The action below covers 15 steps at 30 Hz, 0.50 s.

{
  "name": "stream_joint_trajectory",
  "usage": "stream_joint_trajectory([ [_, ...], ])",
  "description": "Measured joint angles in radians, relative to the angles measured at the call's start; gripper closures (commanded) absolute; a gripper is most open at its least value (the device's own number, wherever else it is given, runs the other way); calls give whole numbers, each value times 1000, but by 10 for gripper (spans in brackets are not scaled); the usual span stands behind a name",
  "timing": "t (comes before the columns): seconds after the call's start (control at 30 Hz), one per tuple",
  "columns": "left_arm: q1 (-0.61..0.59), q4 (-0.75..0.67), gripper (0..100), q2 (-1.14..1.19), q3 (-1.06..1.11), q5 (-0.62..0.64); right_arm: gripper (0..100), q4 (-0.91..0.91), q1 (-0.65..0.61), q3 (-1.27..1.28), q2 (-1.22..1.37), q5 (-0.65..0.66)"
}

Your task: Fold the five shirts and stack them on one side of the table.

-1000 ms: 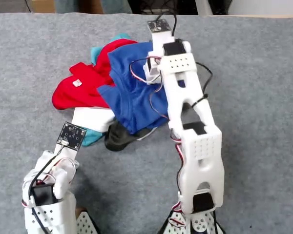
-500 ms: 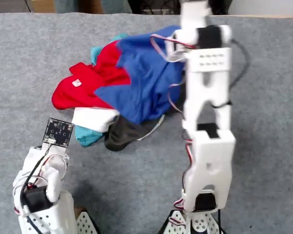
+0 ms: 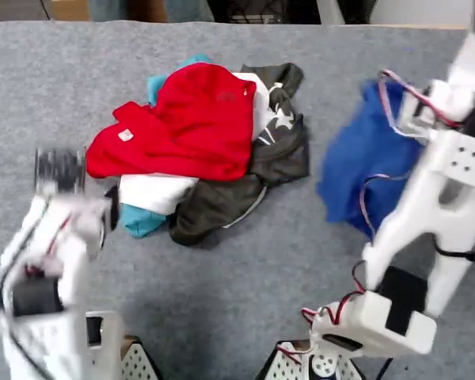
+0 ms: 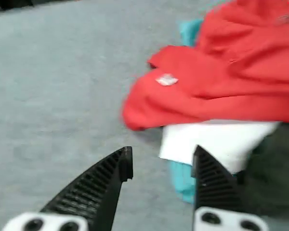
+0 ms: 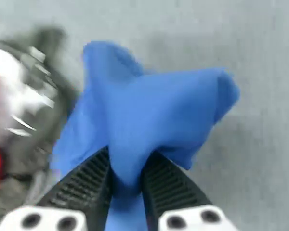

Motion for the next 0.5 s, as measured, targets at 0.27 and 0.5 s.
stream_joint_trajectory([
  [0.27,281,124,655,776,-647,267,985,-459,52,704,-8,-2],
  [0.5,394,127,654,1312,-1010,288,985,-931,52,1151,-12,-101],
])
